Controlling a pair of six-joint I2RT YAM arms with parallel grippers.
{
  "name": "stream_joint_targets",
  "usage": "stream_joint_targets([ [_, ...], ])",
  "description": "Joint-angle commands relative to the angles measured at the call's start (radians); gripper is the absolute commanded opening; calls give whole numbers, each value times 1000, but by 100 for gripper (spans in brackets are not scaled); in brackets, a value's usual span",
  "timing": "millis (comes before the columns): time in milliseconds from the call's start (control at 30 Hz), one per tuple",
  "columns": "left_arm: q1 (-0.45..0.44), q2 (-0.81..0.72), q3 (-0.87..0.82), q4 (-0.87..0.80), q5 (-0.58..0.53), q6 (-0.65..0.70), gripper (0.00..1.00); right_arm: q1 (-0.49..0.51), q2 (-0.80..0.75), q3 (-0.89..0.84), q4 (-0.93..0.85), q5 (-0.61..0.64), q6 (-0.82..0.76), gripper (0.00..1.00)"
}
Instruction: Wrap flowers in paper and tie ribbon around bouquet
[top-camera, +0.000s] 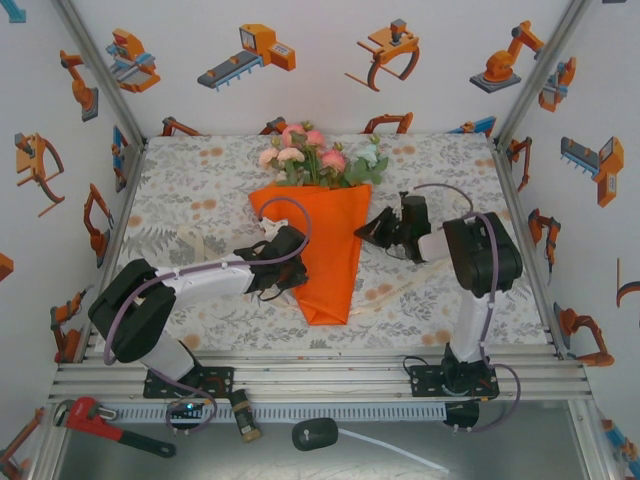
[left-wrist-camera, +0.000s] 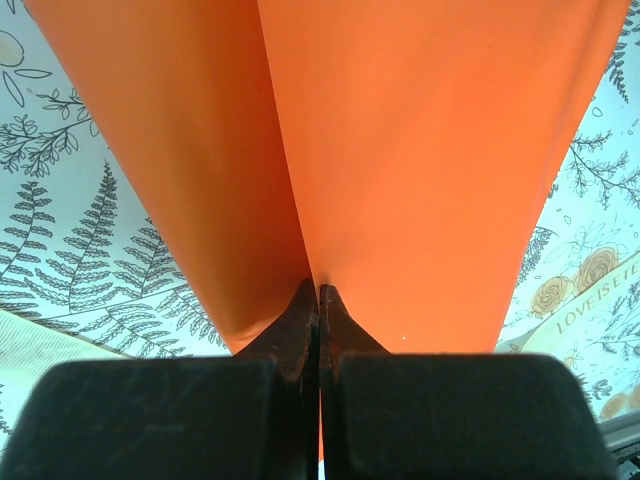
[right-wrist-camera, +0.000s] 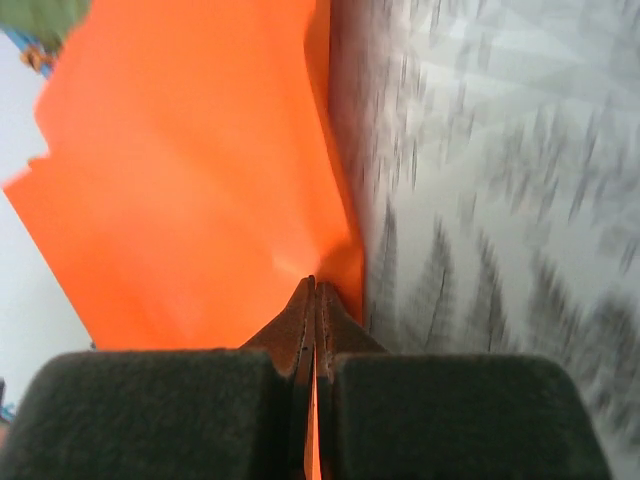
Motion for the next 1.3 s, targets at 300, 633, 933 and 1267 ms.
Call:
stream_joint_targets([
  [300, 4, -42, 2, -40, -22, 14, 3, -98, 191, 335, -45, -1, 4, 0],
  [633, 9, -83, 5, -65, -46, 22, 44, -95, -125, 102, -131, 5, -85, 0],
  [933, 10, -168, -21, -84, -76, 19, 60, -92, -254, 38, -220, 23, -152, 0],
  [1267, 14, -213, -16, -96, -85, 42, 65, -90, -272, 63, -247, 19, -155, 0],
])
